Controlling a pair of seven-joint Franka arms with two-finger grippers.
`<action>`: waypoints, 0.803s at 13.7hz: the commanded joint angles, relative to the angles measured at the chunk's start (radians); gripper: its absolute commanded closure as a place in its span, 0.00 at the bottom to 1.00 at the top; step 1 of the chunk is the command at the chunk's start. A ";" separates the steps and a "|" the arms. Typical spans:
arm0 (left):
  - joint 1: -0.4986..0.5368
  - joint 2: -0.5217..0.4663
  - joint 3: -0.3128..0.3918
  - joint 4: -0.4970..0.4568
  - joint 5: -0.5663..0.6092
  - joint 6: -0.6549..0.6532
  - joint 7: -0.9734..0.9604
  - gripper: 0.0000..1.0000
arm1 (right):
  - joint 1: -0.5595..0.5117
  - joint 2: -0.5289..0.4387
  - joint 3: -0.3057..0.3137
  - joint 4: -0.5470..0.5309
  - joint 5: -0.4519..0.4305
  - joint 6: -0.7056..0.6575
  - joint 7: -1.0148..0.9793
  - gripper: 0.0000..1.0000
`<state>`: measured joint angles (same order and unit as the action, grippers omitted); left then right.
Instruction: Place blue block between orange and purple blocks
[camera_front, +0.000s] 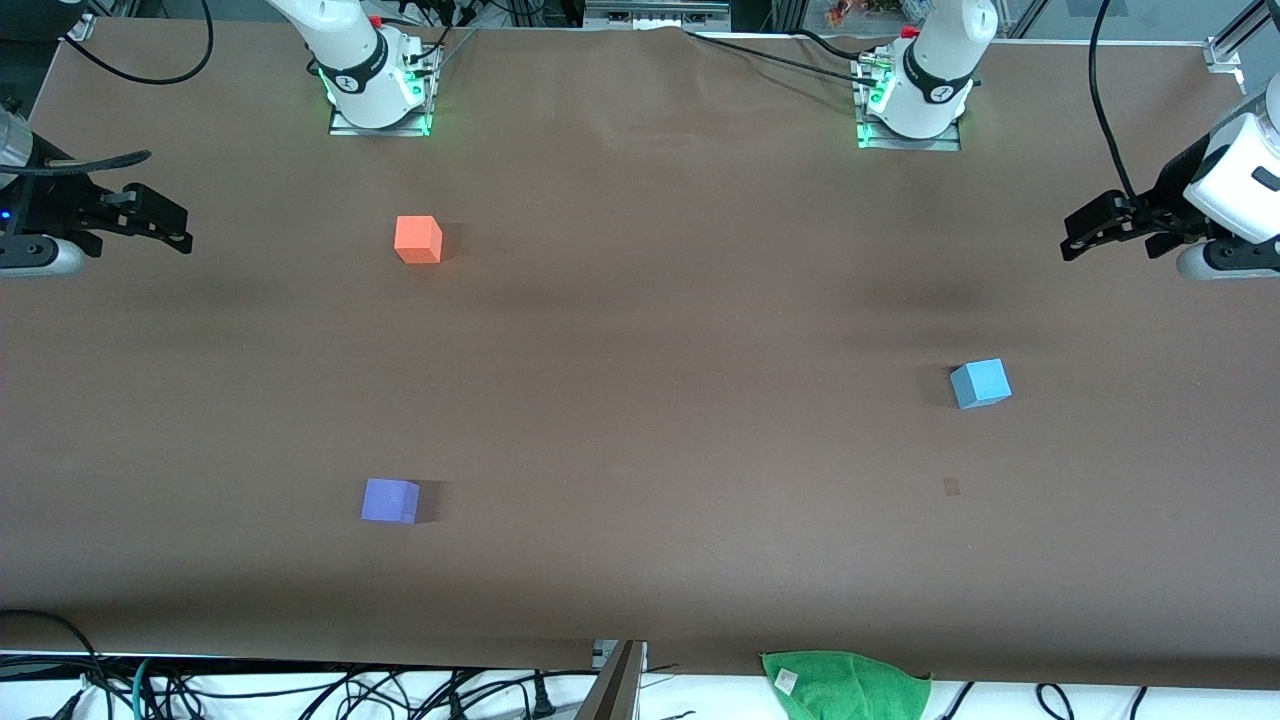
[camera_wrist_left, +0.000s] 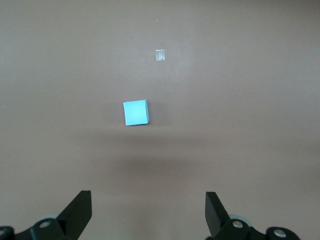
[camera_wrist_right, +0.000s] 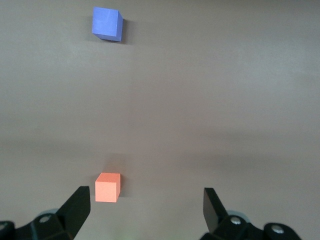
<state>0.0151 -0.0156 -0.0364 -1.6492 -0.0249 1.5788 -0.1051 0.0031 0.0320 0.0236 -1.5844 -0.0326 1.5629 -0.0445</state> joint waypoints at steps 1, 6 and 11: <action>0.038 0.017 0.016 0.006 0.002 -0.036 0.047 0.00 | -0.015 0.003 0.010 0.012 0.008 -0.004 -0.015 0.00; 0.117 0.172 0.018 -0.030 0.002 0.083 0.119 0.00 | -0.015 0.003 0.010 0.012 0.008 -0.004 -0.015 0.00; 0.120 0.225 0.012 -0.243 -0.003 0.448 0.117 0.00 | -0.017 0.006 0.010 0.015 0.008 -0.004 -0.014 0.00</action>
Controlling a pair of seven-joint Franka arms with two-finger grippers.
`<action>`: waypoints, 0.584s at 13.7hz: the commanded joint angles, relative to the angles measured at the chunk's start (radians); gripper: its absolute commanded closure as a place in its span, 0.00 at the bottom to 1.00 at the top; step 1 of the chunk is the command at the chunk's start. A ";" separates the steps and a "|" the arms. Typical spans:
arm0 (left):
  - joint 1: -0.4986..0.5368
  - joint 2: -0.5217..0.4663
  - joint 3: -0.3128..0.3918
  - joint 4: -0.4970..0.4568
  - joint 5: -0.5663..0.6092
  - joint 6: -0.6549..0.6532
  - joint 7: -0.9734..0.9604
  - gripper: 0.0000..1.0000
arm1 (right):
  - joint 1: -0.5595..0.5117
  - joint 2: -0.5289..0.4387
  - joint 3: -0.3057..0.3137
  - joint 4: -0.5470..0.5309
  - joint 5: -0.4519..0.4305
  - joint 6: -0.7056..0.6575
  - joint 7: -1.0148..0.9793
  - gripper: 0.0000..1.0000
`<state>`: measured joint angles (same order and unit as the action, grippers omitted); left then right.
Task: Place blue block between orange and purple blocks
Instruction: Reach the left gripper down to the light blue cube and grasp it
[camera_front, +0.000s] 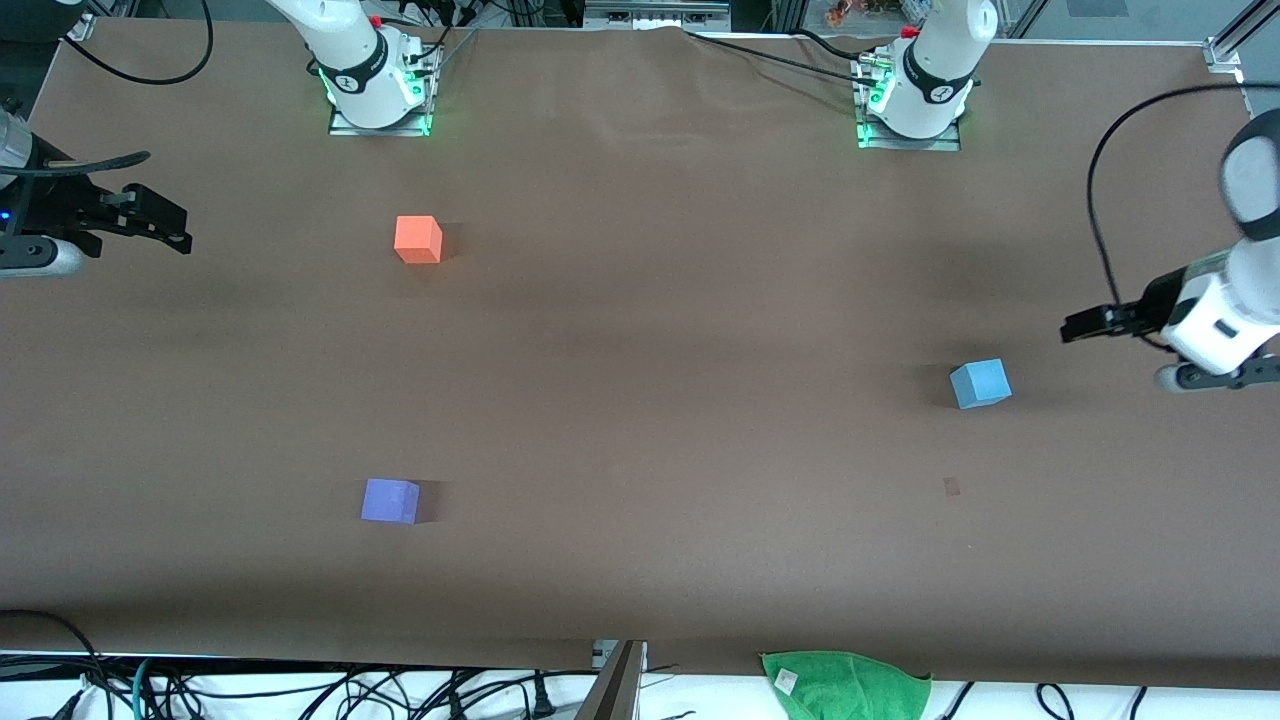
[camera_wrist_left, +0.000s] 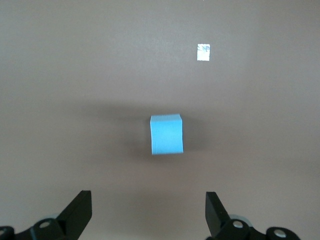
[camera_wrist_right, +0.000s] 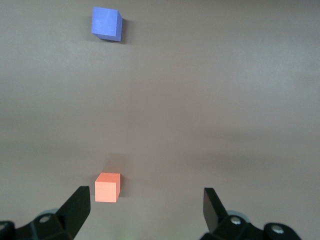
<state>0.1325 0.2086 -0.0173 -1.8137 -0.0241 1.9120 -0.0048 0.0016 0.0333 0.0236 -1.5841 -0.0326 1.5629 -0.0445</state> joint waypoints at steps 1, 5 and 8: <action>0.002 0.039 -0.007 -0.079 -0.007 0.139 0.019 0.00 | -0.014 0.005 0.009 0.015 0.008 -0.004 -0.014 0.00; -0.004 0.153 -0.015 -0.108 -0.020 0.258 0.003 0.00 | -0.014 0.005 0.009 0.012 0.008 -0.004 -0.014 0.00; -0.010 0.172 -0.016 -0.194 -0.022 0.418 0.000 0.00 | -0.014 0.005 0.009 0.012 0.008 -0.004 -0.014 0.00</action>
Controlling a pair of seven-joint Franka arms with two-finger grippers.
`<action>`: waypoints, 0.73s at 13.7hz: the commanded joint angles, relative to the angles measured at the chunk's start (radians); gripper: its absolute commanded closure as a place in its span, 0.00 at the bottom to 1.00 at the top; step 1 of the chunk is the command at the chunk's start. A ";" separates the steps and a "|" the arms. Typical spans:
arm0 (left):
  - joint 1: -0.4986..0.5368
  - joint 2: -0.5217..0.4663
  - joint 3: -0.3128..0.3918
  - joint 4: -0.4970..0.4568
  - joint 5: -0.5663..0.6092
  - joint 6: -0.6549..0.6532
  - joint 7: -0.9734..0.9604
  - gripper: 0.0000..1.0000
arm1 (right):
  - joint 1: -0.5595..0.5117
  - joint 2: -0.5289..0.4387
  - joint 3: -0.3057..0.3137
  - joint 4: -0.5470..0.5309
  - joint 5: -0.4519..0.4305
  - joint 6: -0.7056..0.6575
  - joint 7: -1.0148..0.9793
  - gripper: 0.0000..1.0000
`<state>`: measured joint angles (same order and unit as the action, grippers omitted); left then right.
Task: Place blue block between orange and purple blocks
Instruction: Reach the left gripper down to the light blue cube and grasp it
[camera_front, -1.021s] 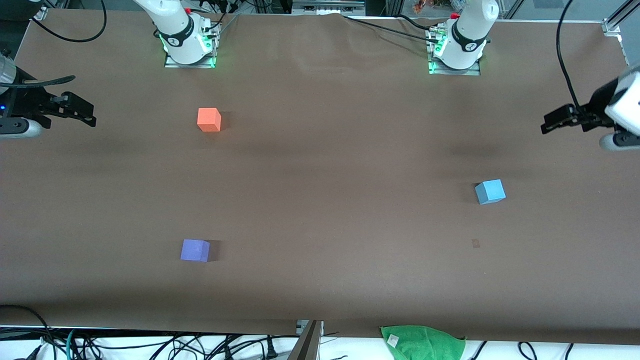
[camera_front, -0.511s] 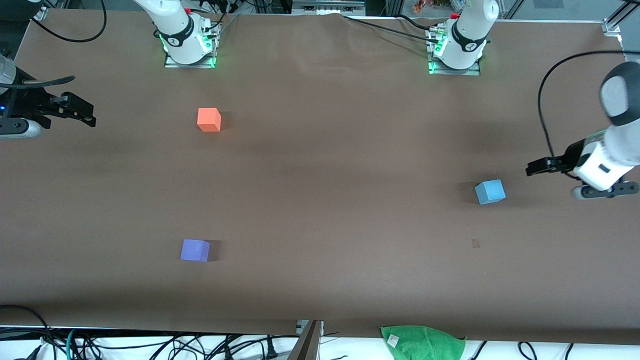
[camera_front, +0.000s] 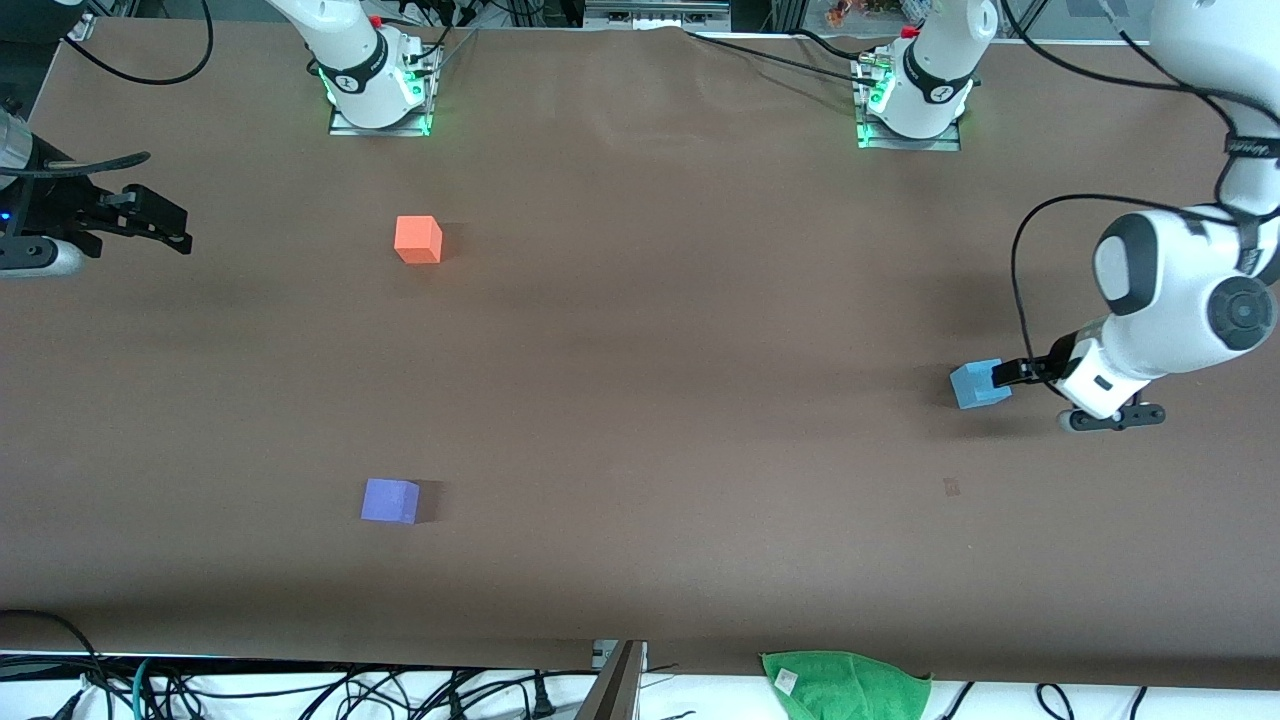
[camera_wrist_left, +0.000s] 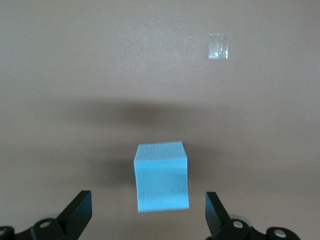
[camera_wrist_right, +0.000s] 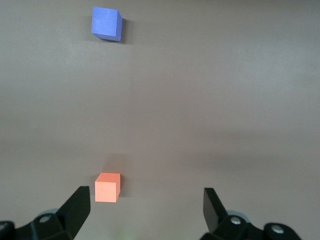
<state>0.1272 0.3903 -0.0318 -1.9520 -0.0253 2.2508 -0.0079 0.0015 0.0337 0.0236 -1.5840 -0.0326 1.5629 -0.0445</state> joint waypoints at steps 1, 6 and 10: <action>-0.006 -0.002 -0.003 -0.086 -0.021 0.128 0.003 0.00 | -0.014 0.005 0.009 0.015 0.008 -0.004 -0.012 0.00; -0.006 0.053 -0.010 -0.153 -0.024 0.277 0.003 0.00 | -0.014 0.005 0.007 0.012 0.008 -0.004 -0.014 0.00; -0.003 0.094 -0.013 -0.154 -0.024 0.326 0.005 0.26 | -0.015 0.006 0.002 0.012 0.010 -0.004 -0.014 0.00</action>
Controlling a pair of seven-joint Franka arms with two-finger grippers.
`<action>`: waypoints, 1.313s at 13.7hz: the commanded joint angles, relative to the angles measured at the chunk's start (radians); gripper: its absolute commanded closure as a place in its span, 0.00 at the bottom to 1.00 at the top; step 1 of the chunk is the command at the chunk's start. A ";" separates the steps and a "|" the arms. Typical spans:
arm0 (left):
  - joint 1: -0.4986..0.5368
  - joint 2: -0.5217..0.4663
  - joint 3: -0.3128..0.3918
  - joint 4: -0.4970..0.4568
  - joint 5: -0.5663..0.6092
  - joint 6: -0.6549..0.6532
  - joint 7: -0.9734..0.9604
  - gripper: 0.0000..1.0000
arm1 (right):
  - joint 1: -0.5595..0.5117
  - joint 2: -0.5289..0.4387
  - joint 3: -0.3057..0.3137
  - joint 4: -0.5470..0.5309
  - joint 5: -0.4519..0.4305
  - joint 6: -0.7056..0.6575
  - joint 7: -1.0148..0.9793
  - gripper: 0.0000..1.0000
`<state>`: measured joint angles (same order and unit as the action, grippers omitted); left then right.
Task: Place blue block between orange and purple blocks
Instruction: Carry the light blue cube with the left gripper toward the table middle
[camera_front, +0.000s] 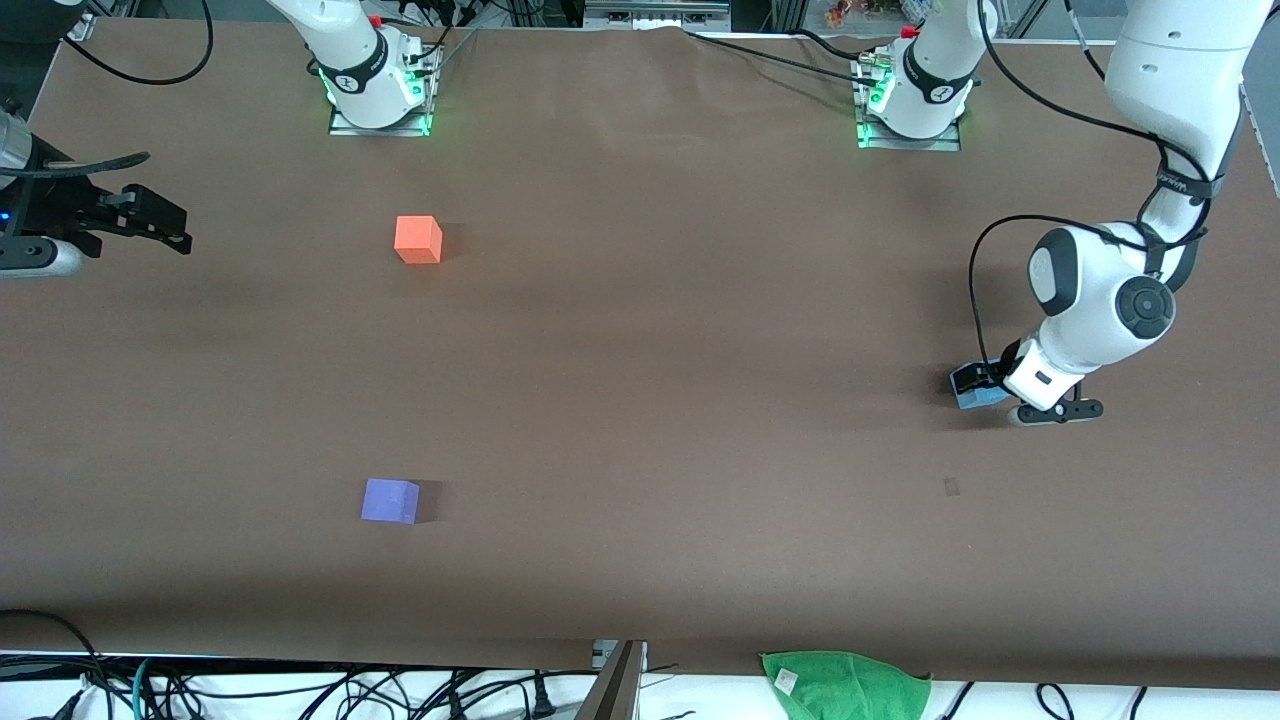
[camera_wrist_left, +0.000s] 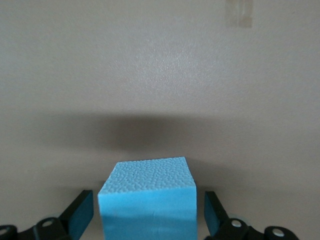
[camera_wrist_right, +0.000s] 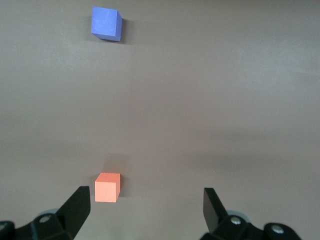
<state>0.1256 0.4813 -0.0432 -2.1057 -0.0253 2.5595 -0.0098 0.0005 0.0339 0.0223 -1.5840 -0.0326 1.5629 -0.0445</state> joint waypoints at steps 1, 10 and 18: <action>-0.004 0.002 -0.001 0.000 -0.024 0.015 0.007 0.51 | -0.014 0.004 0.004 0.015 0.010 -0.004 -0.014 0.00; -0.058 -0.041 -0.004 0.231 -0.013 -0.368 0.011 0.83 | -0.014 0.004 0.004 0.012 0.010 -0.004 -0.014 0.00; -0.228 -0.026 -0.190 0.440 -0.024 -0.639 -0.338 0.83 | -0.014 0.004 0.004 0.015 0.010 -0.004 -0.014 0.00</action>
<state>-0.0532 0.4351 -0.1792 -1.6988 -0.0423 1.9409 -0.2137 -0.0023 0.0345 0.0214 -1.5839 -0.0325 1.5630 -0.0445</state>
